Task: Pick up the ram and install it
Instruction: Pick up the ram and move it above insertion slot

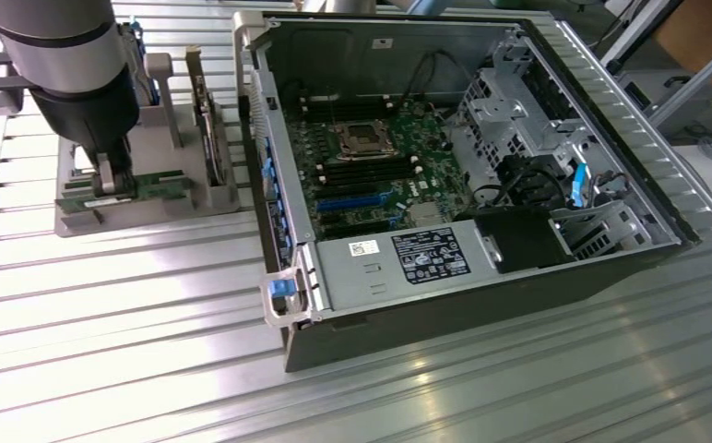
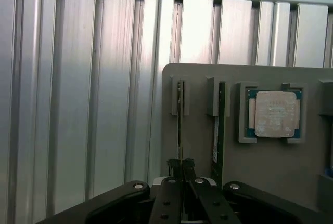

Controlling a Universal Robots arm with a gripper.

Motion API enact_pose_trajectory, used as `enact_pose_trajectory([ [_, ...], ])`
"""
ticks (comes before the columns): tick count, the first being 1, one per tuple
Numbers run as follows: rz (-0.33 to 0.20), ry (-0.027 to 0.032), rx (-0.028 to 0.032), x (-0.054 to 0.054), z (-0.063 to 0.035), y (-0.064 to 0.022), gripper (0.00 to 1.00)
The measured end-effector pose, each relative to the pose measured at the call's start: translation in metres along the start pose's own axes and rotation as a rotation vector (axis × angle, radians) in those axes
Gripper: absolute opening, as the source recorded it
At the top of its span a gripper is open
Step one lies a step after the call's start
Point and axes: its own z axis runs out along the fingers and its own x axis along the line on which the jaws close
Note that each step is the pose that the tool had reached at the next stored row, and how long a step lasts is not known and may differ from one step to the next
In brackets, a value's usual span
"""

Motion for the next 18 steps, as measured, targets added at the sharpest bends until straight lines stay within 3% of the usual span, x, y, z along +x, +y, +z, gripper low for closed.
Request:
enact_pose_trajectory([
  [6,0.0,0.0,0.0001,0.0,-0.015,0.0007,0.12],
  [18,0.0,-0.0001,0.0001,0.0,-0.0307,0.0014,0.12],
])
